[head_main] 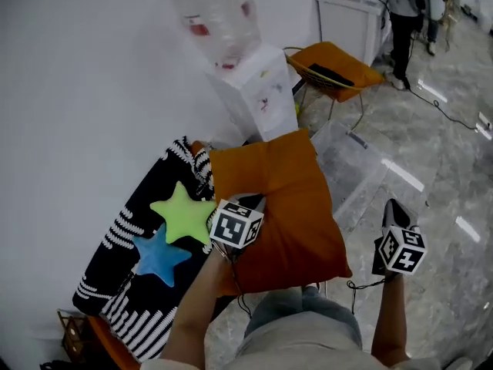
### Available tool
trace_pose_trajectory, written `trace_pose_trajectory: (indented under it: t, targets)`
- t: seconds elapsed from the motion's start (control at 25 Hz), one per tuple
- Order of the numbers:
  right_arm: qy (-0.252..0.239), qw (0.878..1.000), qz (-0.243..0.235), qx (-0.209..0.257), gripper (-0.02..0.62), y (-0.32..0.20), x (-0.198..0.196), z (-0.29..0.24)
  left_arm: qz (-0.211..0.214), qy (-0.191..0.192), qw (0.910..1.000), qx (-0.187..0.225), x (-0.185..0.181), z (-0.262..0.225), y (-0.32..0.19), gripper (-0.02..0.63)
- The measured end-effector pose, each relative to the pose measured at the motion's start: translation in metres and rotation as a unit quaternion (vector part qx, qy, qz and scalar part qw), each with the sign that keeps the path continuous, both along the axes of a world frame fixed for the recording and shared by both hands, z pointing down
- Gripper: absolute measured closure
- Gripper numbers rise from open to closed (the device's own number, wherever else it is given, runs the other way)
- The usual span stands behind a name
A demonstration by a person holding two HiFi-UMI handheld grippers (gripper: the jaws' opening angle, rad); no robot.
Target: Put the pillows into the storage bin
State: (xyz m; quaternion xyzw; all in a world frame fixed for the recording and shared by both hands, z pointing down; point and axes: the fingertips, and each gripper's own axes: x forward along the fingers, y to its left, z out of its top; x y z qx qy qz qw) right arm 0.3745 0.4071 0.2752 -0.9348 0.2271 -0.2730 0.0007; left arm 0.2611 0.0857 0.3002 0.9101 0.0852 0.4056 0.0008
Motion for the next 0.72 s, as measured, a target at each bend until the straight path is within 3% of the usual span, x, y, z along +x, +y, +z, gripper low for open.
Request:
trace_pose_trajectory:
  t: [0.36,0.72]
  targets:
    - [-0.022,0.996,0.083,-0.013,0.594,0.038,0.03,0.02,0.131,-0.013,0.9913,-0.004,0.108,0.025,0.039,0.594]
    - [-0.055,0.986,0.156,-0.03,0.594,0.042,0.065,0.052,0.256,-0.038,0.9658,0.006,0.2,0.068,0.055,0.594]
